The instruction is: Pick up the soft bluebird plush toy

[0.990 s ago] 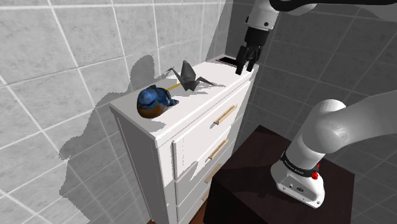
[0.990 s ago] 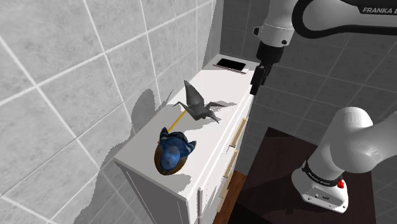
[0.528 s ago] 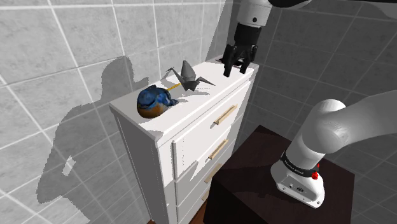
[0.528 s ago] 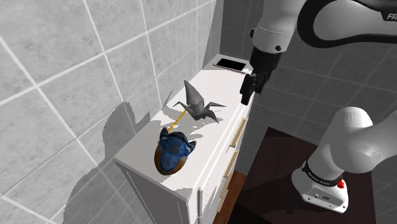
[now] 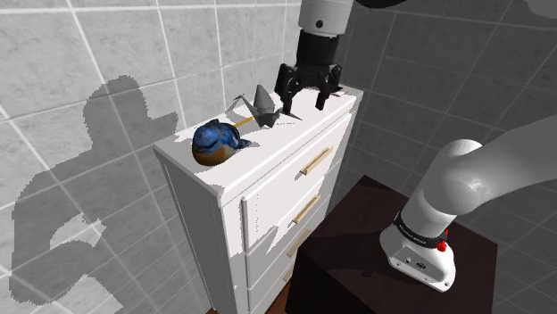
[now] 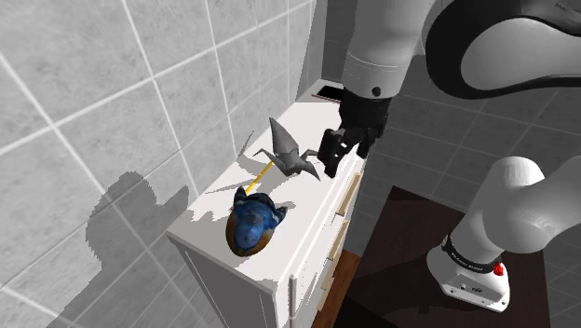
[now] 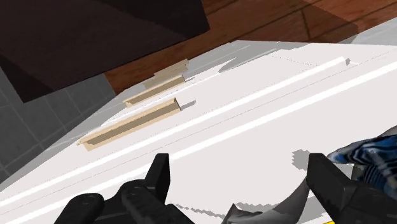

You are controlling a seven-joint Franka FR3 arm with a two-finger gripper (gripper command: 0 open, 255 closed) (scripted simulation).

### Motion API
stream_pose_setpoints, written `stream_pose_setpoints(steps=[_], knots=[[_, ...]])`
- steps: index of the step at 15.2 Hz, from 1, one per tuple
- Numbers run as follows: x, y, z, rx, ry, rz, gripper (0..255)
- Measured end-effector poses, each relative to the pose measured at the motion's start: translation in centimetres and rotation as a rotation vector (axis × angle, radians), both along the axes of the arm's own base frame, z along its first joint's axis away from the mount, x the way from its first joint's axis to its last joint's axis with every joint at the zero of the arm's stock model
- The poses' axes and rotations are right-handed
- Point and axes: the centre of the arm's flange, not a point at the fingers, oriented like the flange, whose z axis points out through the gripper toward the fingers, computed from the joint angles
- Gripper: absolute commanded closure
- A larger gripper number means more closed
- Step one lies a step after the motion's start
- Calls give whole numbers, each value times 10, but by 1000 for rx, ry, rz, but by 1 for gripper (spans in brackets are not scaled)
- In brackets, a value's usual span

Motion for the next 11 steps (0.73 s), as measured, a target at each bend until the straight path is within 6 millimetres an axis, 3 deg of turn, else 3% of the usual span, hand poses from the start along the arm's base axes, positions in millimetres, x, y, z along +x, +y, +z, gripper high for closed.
stream_pose_setpoints(steps=[7,11], knots=[[22,98,7,-39,7,-153,0],[43,149,14,-62,11,-238,0]])
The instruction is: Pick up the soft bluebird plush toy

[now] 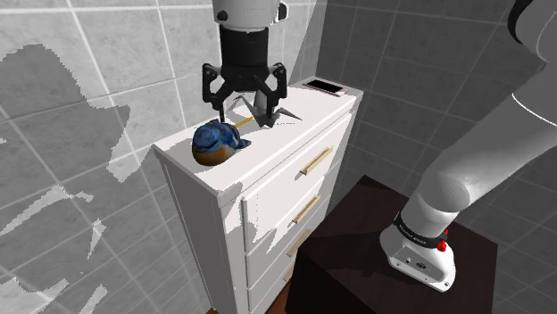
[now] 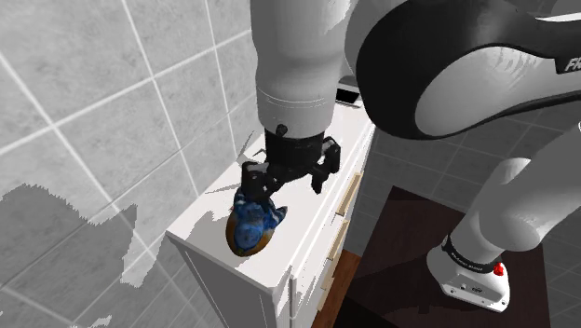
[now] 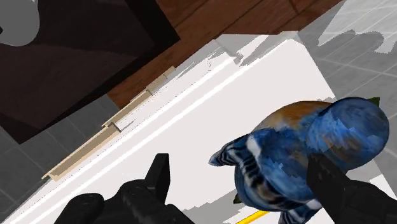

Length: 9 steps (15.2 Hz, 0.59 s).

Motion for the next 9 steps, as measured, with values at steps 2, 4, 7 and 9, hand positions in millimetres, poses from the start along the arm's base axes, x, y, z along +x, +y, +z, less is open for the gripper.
stream_pose_setpoints(steps=[2,4,7,9], knots=[[13,23,2,-12,3,-42,0],[25,51,1,-21,6,-82,0],[36,74,-1,-28,5,-130,0],[38,76,-10,-29,4,-138,0]])
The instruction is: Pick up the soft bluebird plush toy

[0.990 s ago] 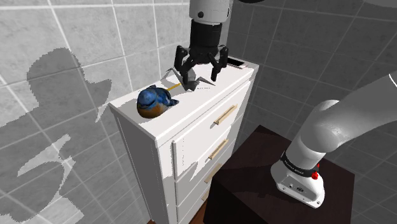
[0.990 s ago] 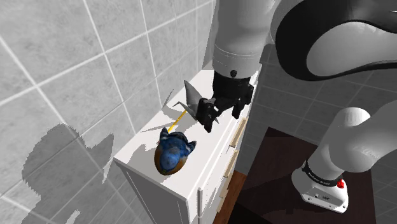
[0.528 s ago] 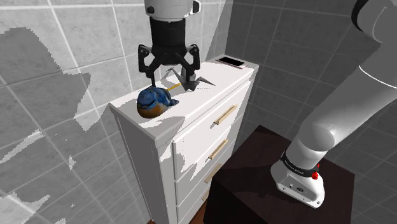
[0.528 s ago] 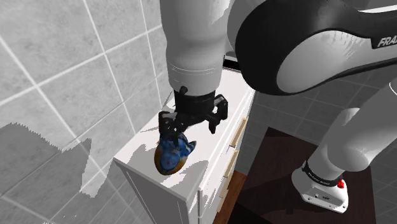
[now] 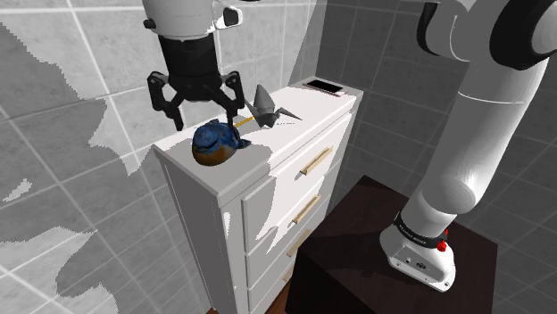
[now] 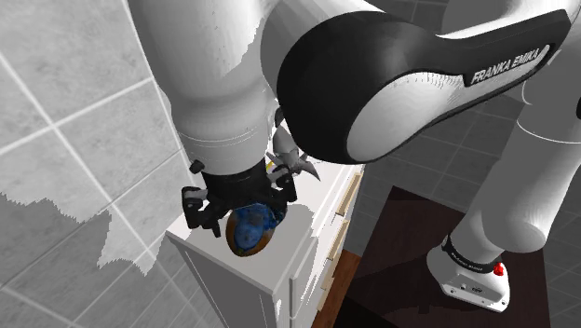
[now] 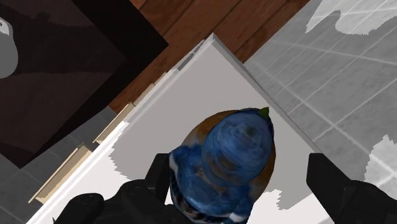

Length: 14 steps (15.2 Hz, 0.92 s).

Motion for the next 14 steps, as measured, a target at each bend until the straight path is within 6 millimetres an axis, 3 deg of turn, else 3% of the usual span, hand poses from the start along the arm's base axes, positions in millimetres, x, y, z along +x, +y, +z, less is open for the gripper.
stream_pose_setpoints(steps=[5,6,14], knots=[[1,1,-24,0,0,-3,0],[1,1,-26,0,0,-3,255],[-1,2,-27,1,-2,-2,255]])
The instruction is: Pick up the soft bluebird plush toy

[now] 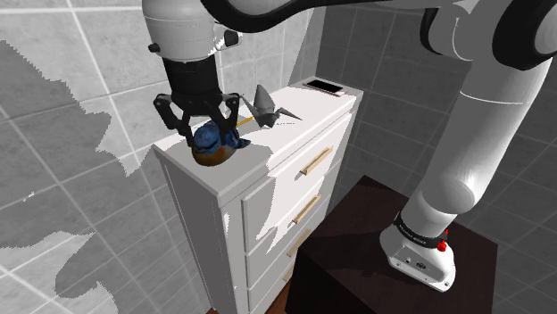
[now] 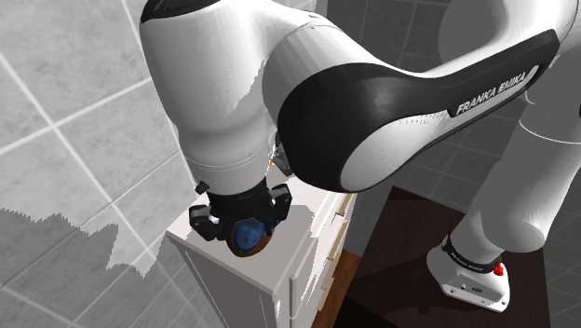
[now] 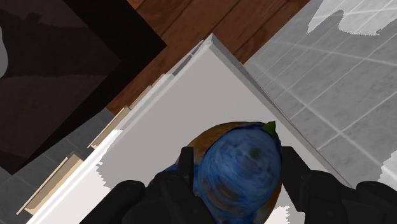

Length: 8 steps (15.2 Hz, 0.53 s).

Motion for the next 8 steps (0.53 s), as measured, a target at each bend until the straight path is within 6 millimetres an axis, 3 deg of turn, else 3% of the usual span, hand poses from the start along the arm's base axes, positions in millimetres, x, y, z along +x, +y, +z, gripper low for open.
stream_pose_setpoints(steps=[3,8], knots=[[0,-1,3,-1,1,0,255],[0,-1,26,-1,2,0,255]])
